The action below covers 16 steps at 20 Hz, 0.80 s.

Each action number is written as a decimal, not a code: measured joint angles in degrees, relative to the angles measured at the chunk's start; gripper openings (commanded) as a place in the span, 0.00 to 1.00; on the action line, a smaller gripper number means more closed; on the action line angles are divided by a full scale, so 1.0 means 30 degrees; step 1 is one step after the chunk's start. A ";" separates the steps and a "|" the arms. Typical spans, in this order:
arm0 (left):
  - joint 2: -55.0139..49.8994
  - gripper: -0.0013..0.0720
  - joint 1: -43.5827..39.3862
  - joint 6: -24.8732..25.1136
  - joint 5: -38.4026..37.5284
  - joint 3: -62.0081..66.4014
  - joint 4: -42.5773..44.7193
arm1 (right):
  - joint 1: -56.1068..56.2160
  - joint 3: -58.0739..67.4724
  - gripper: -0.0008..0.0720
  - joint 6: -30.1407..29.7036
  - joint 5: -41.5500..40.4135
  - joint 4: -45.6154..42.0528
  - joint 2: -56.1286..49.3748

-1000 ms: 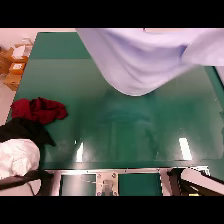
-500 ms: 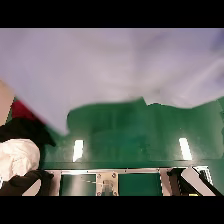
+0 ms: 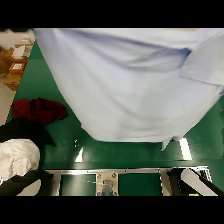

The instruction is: Fold the shirts.

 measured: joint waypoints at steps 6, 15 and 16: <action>-0.7883 0.05 0.0117 0.1180 0.3869 -0.1056 -0.0197 | 0.3461 -0.2943 0.04 -0.0561 -0.5129 -0.1712 -0.6805; -1.2837 0.05 0.1035 0.1982 0.5931 0.0656 -0.2025 | 0.4087 0.1596 0.04 -0.0561 -0.4779 -0.1632 -1.4010; -1.2910 0.05 0.1049 0.2040 0.5982 0.0692 -0.2098 | 0.4087 0.1727 0.04 -0.0554 -0.4721 -0.1749 -1.4178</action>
